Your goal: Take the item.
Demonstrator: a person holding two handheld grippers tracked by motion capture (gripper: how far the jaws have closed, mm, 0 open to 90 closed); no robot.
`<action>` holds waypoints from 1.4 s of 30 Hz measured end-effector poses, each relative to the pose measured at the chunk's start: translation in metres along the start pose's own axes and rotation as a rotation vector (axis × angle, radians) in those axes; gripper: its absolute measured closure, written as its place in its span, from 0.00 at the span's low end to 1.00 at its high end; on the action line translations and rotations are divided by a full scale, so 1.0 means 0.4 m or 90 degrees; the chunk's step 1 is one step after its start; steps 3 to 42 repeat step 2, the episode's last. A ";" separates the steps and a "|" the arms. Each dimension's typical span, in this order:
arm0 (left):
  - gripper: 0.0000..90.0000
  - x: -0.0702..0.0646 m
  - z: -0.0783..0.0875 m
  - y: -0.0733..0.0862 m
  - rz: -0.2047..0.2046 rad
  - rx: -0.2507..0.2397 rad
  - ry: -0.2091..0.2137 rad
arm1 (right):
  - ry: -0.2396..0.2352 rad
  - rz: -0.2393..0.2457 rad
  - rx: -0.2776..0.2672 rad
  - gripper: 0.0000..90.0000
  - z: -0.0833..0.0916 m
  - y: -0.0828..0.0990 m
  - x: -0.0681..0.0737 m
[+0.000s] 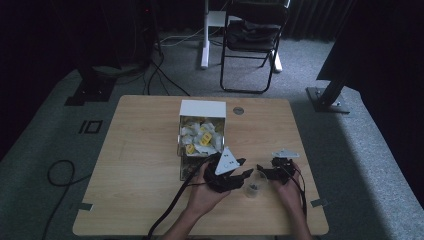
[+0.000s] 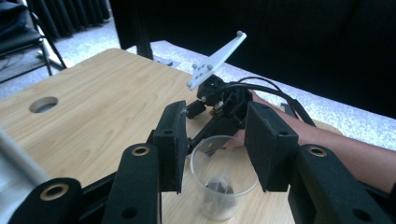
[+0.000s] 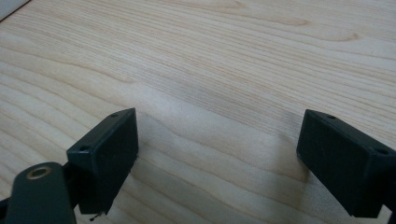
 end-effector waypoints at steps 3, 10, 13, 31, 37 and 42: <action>0.67 0.002 0.010 0.001 -0.001 -0.003 -0.004 | 0.000 0.000 0.000 0.14 0.000 0.000 0.000; 0.67 0.002 0.010 0.001 -0.001 -0.003 -0.004 | 0.000 0.000 0.000 0.14 0.000 0.000 0.000; 0.67 0.002 0.010 0.001 -0.001 -0.003 -0.004 | 0.000 0.000 0.000 0.14 0.000 0.000 0.000; 0.67 0.002 0.010 0.001 -0.001 -0.003 -0.004 | 0.000 0.000 0.000 0.14 0.000 0.000 0.000; 0.67 0.002 0.010 0.001 -0.001 -0.003 -0.004 | 0.000 0.000 0.000 0.14 0.000 0.000 0.000; 0.67 0.002 0.010 0.001 -0.001 -0.003 -0.004 | 0.000 0.000 0.000 0.14 0.000 0.000 0.000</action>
Point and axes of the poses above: each handheld gripper's, and its own axes: z roughly backward along the jaws, y roughly out of its underside, x roughly to its left, the point moved 2 cm from there along -z, roughly forward along the jaws, and after that the axes turned 8 degrees about -x, right-handed, at the moved point
